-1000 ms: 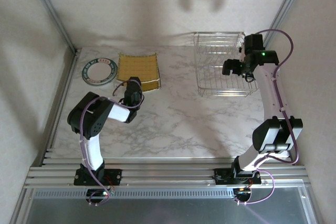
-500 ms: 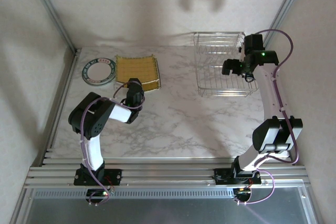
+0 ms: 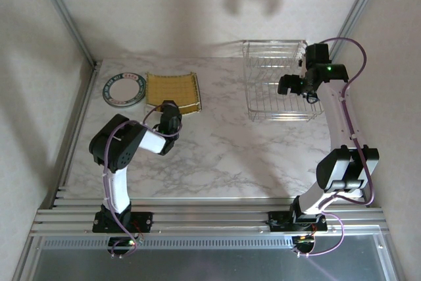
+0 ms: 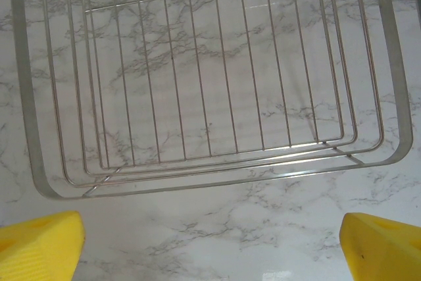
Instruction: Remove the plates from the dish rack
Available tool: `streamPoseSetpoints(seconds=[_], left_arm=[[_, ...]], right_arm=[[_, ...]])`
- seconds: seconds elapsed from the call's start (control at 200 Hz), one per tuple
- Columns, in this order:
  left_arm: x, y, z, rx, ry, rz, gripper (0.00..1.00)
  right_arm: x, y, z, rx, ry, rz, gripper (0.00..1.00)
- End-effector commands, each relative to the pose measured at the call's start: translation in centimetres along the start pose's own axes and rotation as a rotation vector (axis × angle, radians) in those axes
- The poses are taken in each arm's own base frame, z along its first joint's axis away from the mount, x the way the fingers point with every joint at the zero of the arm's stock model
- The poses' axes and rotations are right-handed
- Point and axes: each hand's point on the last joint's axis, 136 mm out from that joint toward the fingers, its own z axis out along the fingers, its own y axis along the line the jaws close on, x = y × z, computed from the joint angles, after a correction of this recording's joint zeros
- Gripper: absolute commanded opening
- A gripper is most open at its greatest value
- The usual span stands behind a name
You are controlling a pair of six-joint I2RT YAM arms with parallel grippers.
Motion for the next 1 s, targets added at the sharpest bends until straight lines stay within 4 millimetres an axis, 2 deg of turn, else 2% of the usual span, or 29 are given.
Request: streamPoseSetpoints(seconds=[0.0,0.265,0.41,0.586,0.796,0.996], left_arm=[[0.1,-1.8,0.4,0.045,-0.008,-0.048,0.0],[0.4,-0.7,0.5,-0.001,0.034,-0.046,0.02],[0.1,-0.7,0.3,-0.019,0.033,-0.041,0.11],[-0.2,-0.7,-0.1,-0.041,0.03,-0.035,0.17],[-0.7,-0.6,-0.5,-0.065,0.021,-0.029,0.33],[-0.5,-1.0,-0.4,-0.082,0.045,-0.013,0.57]], right_arm=[[0.2,0.1,0.1,-0.017,0.005,-0.011,0.99],[0.3,0.2,0.1,-0.022,0.005,-0.01,0.99],[0.2,0.2,0.0,-0.025,0.001,-0.009,0.99],[0.3,0.3,0.1,-0.03,0.002,-0.007,0.99],[0.3,0.4,0.0,-0.034,-0.001,-0.006,0.99],[0.3,0.4,0.0,-0.035,-0.003,-0.006,0.99]])
